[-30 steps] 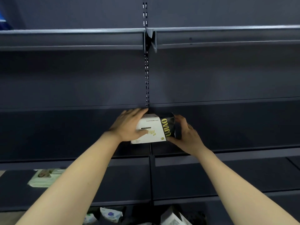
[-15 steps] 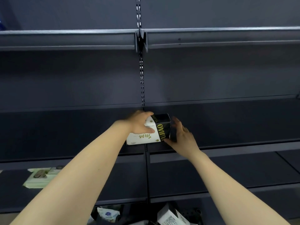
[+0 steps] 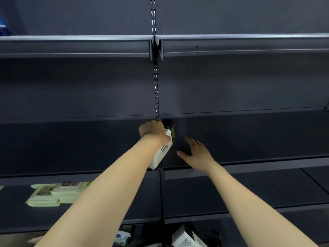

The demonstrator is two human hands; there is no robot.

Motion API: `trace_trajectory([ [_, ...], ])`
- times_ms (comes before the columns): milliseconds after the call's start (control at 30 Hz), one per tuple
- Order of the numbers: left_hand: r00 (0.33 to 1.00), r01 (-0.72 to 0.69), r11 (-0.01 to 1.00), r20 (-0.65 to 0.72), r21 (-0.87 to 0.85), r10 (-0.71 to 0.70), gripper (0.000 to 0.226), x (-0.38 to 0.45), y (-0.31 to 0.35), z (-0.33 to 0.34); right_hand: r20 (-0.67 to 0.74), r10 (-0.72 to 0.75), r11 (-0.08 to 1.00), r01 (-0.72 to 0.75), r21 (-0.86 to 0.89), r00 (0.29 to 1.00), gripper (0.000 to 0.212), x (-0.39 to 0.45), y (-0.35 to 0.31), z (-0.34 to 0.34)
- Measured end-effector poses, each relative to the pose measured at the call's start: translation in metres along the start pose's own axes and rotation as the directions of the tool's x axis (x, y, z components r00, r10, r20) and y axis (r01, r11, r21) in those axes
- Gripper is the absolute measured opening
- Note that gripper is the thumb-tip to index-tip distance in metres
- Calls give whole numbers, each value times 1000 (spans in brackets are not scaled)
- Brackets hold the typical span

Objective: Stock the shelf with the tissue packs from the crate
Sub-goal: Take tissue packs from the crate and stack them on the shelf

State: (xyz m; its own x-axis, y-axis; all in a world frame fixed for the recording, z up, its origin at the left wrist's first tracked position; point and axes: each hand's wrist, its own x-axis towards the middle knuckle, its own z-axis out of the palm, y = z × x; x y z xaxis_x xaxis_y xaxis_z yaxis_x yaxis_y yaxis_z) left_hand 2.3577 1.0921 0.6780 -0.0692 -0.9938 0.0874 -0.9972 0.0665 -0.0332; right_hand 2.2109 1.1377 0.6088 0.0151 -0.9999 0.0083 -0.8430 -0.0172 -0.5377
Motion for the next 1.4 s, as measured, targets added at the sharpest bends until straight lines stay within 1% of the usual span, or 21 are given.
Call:
trace_trajectory([
  [67, 997, 71, 996, 1, -47, -71, 67, 2, 4, 2, 27, 17, 975, -23, 219, 999, 62, 0, -4, -3],
  [133, 989, 147, 979, 42, -142, -143, 83, 7, 5, 2, 65, 26, 919, -49, 392, 998, 59, 0, -10, -6],
  [233, 963, 262, 894, 158, -364, -218, 104, 21, 4, 0, 97, 29, 869, -73, 490, 995, 53, 1, -21, -13],
  [300, 938, 341, 785, 248, -517, -243, 109, 28, 2, 2, 97, 46, 867, -88, 491, 994, 49, 3, -30, -19],
  [367, 917, 397, 667, 301, -630, -261, 104, 30, 1, 3, 103, 66, 877, -108, 468, 992, 51, 7, -36, -26],
  [433, 894, 448, 550, 353, -704, -276, 95, 30, 0, 3, 106, 58, 897, -99, 430, 993, 51, 12, -41, -33],
  [500, 874, 485, 425, 430, -764, -224, 97, 28, -3, 3, 106, 19, 938, -55, 342, 994, 52, 16, -43, -40],
  [567, 863, 506, 299, 482, -810, -154, 79, 35, -6, 7, 131, -20, 973, -11, 230, 991, 52, 19, -45, -46],
  [600, 858, 514, 270, 497, -814, -132, 69, 35, -8, 9, 160, -18, 979, -15, 203, 987, 49, 21, -47, -47],
  [667, 861, 504, 290, 498, -813, -103, 49, 33, -11, 12, 192, 4, 984, -38, 172, 981, 45, 25, -50, -44],
  [700, 868, 492, 324, 485, -808, -109, 47, 30, -13, 12, 176, 11, 988, -38, 150, 984, 44, 28, -49, -41],
  [733, 881, 470, 383, 453, -795, -138, 56, 28, -15, 11, 152, 9, 991, -30, 134, 988, 42, 32, -48, -38],
  [800, 908, 416, 579, 350, -701, -229, 88, 30, -23, 15, 119, -27, 994, 14, 112, 993, 42, 34, -47, -36],
  [833, 919, 395, 640, 297, -660, -260, 98, 31, -27, 17, 114, -59, 996, 51, 71, 992, 45, 33, -47, -36],
  [867, 928, 373, 661, 260, -651, -267, 101, 31, -31, 17, 112, -97, 995, 97, 7, 989, 50, 32, -48, -37],
  [967, 950, 312, 635, 241, -707, -199, 92, 28, -42, 17, 79, -246, 928, 258, -269, 966, 60, 31, -45, -38],
  [1033, 971, 229, 617, 220, -753, -93, 86, 19, -48, 18, 65, -353, 855, 350, -384, 933, 61, 30, -37, -32],
  [1100, 977, 145, 610, 211, -779, 38, 87, 14, -54, 22, 57, -418, 817, 402, -413, 907, 62, 28, -26, -25],
  [1200, 952, 69, 681, 253, -729, 174, 96, 10, -60, 27, 31, -463, 793, 429, -432, 886, 62, 25, -12, -14],
  [1333, 915, 18, 713, 298, -701, 271, 106, 9, -62, 34, -13, -541, 759, 481, -440, 841, 49, 21, -3, -5],
  [1400, 907, -21, 745, 300, -667, 294, 111, 11, -63, 34, -85, -543, 780, 465, -418, 835, 51, 20, -4, -6],
])
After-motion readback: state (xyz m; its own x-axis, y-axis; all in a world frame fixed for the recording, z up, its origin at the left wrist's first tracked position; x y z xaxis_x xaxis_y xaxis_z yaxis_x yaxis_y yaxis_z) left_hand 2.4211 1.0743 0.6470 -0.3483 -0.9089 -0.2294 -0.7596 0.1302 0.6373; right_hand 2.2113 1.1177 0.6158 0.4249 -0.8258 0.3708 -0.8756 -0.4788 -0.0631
